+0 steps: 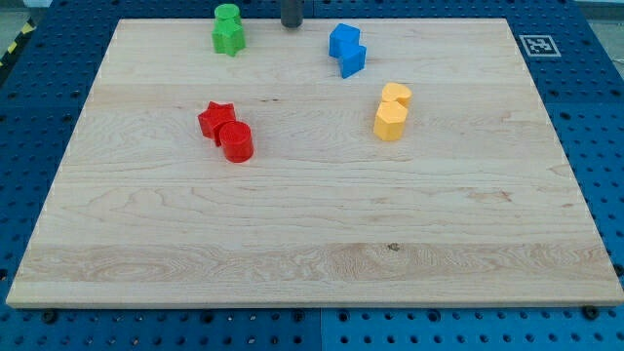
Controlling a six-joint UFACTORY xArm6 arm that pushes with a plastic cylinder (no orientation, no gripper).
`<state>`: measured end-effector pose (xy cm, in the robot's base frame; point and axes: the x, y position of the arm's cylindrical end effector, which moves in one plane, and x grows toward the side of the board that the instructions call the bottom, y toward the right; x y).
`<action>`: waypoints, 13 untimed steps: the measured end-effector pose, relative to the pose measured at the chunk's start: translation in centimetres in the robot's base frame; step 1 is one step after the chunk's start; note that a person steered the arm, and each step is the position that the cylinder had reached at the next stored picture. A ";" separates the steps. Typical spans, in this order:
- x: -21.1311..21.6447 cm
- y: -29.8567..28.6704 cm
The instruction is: Move the green circle to the top left of the board
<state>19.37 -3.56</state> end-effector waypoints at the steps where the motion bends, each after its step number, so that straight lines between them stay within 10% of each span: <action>1: 0.0 0.0; 13: -0.3 -14.9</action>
<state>19.11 -18.43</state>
